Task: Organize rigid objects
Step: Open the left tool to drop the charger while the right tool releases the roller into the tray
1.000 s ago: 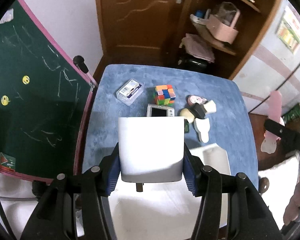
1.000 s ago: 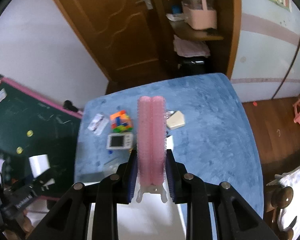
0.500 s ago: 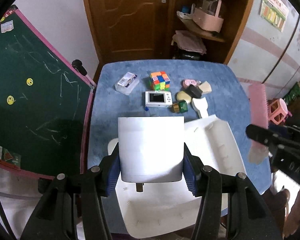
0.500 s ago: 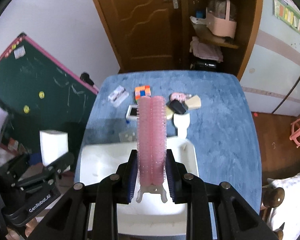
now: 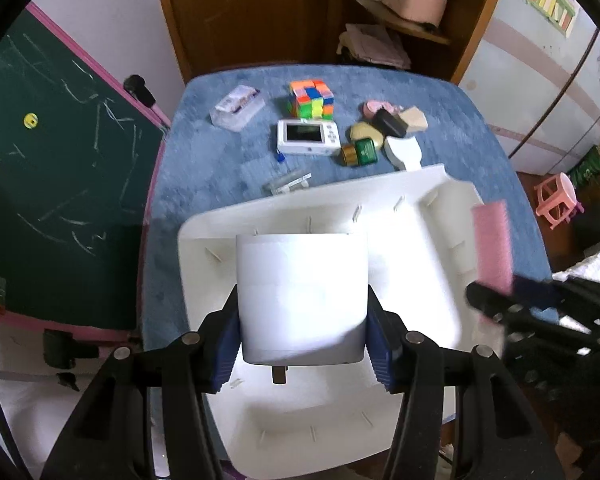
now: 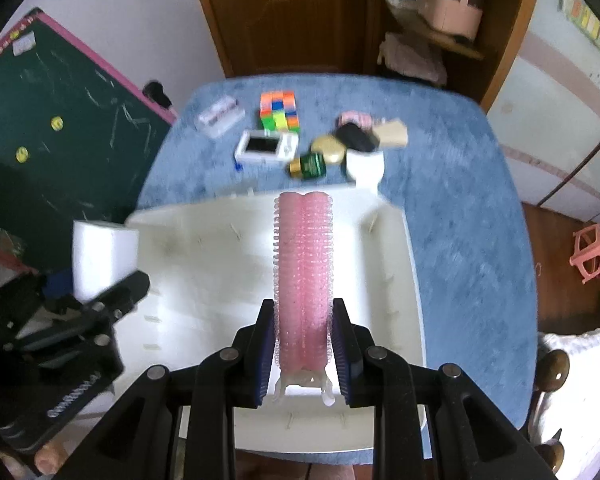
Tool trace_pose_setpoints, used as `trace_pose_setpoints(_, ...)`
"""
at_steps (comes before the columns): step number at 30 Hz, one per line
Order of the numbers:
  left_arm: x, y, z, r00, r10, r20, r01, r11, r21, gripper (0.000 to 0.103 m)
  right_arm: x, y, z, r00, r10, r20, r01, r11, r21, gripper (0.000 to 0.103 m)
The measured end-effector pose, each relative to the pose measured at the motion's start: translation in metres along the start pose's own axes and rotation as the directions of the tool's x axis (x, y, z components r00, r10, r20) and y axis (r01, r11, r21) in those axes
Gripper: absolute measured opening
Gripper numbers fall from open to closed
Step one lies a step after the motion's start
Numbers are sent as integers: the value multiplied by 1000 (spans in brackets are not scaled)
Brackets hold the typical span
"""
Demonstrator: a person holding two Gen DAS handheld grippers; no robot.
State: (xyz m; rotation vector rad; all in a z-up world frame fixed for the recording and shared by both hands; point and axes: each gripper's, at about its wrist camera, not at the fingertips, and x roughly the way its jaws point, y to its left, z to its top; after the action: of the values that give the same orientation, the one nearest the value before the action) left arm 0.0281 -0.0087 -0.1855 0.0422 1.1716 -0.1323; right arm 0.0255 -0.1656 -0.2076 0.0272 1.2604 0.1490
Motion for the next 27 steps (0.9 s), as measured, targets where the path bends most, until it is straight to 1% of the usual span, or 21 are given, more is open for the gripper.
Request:
trace_pose_setpoints(2, 10, -1, -4, 1000, -15, -22, 15, 1000, 2, 58, 16, -2, -7, 999, 9, -43, -9, 1000, 15, 27)
trace_pose_setpoints(5, 25, -1, -8, 999, -35, -28, 35, 999, 5, 58, 39, -5, -17, 996, 11, -86, -9, 1000, 24, 27)
trace_pose_setpoints(7, 36, -1, -12, 999, -30, -28, 30, 1000, 8, 58, 54, -5, -23, 994, -1, -114, 4, 1000, 22, 27)
trace_pose_setpoints(10, 55, -3, -19, 998, -17, -53, 18, 1000, 16, 58, 71, -5, -27, 989, -11, -145, 14, 1000, 26, 27)
trace_pose_setpoints(13, 70, -2, -28, 995, -16, -97, 17, 1000, 10, 58, 82, -6, -29, 987, -12, -160, 17, 999, 28, 28)
trace_pose_setpoints(17, 81, 0, -32, 991, -13, -130, 14, 1000, 1, 58, 91, -7, -30, 984, -29, -176, 34, 999, 25, 28)
trace_pose_setpoints(19, 83, 2, -32, 989, -30, -143, 29, 1000, -11, 59, 95, -8, -32, 981, -32, -191, 38, 999, 27, 28)
trace_pose_setpoints(20, 81, 4, -31, 990, -46, -132, 44, 999, -17, 60, 97, -7, -31, 980, -32, -197, 39, 999, 30, 29)
trace_pose_setpoints(21, 78, 4, -30, 992, -53, -119, 51, 999, -18, 60, 97, -8, -32, 980, -31, -198, 38, 999, 31, 30)
trace_pose_setpoints(23, 71, 3, -27, 995, -47, -85, 46, 999, -5, 72, 96, -8, -32, 981, -33, -191, 39, 999, 30, 36)
trace_pose_setpoints(25, 68, 2, -24, 997, -42, -71, 42, 999, -1, 75, 94, -8, -33, 984, -39, -176, 45, 999, 27, 51)
trace_pose_setpoints(27, 67, 1, -22, 996, -43, -72, 43, 999, 1, 75, 90, -7, -32, 986, -48, -159, 53, 998, 24, 53)
